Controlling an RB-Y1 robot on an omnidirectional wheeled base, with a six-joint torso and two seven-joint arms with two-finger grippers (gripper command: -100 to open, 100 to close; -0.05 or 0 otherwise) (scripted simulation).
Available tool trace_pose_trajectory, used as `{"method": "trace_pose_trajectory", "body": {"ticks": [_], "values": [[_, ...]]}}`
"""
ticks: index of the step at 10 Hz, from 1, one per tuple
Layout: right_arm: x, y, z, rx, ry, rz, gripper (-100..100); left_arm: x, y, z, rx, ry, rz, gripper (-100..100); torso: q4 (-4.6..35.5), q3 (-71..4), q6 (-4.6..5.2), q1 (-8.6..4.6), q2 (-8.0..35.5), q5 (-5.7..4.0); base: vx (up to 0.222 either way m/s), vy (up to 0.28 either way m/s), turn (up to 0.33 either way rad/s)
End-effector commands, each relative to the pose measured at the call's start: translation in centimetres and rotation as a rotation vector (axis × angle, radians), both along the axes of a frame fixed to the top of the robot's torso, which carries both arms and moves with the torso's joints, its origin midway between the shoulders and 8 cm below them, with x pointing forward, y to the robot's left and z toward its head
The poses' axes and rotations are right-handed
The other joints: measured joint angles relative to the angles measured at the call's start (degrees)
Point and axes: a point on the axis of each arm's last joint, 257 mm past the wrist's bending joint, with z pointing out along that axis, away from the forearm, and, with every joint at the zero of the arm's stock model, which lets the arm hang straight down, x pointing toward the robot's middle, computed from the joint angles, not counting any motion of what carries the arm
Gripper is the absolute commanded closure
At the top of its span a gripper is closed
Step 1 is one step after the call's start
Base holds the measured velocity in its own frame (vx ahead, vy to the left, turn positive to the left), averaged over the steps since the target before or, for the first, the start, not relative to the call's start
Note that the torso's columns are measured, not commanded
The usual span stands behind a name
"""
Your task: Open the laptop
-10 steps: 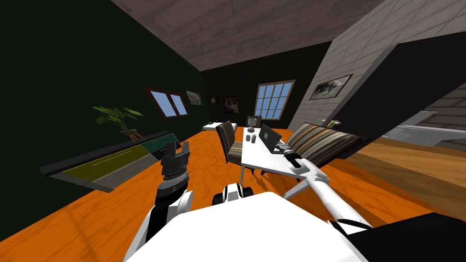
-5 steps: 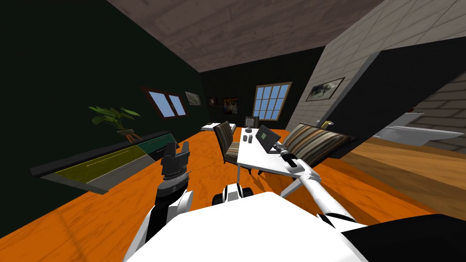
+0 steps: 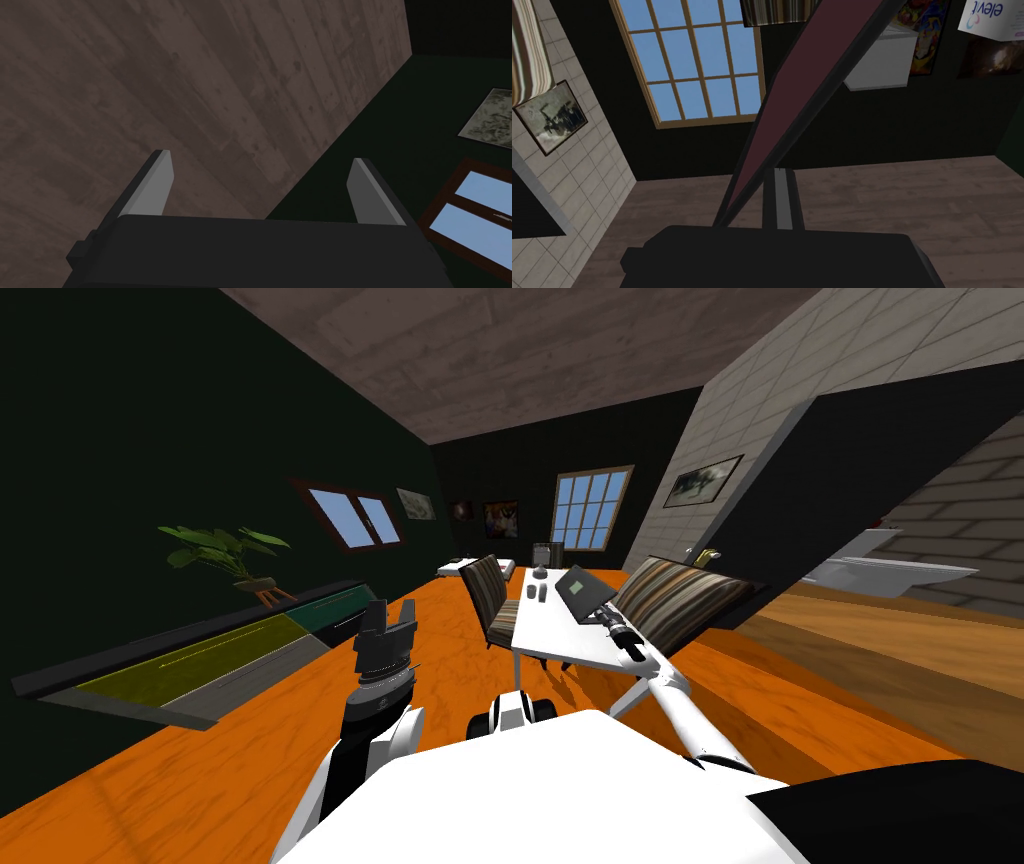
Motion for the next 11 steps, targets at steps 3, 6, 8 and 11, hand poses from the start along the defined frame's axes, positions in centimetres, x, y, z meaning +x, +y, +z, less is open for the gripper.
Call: {"method": "trace_pose_trajectory", "body": {"ticks": [3,6,8,11], "values": [[-0.4,2.4,-3.5,0.151,-0.029,0.009,100,0.0,0.0,0.0,0.0,0.0,0.0,0,0.16,0.14,0.04,0.35,0.26,0.22,0.006,-0.058,-0.024],[-0.5,3.2,-4.7,0.204,-0.042,0.009,100,0.0,0.0,0.0,0.0,0.0,0.0,0,0.2,0.2,0.02,0.24,0.35,0.2,0.008,-0.069,-0.035],[0.5,2.0,-3.4,0.209,-0.043,-0.002,-100,0.0,0.0,0.0,0.0,0.0,0.0,0,0.32,0.29,0.07,0.55,0.54,0.38,-0.064,0.015,0.066],[1.8,0.3,-1.2,0.209,-0.045,-0.021,-100,0.0,0.0,0.0,0.0,0.0,0.0,0,0.28,0.29,0.15,0.35,0.52,0.29,-0.084,0.034,0.064]]}}
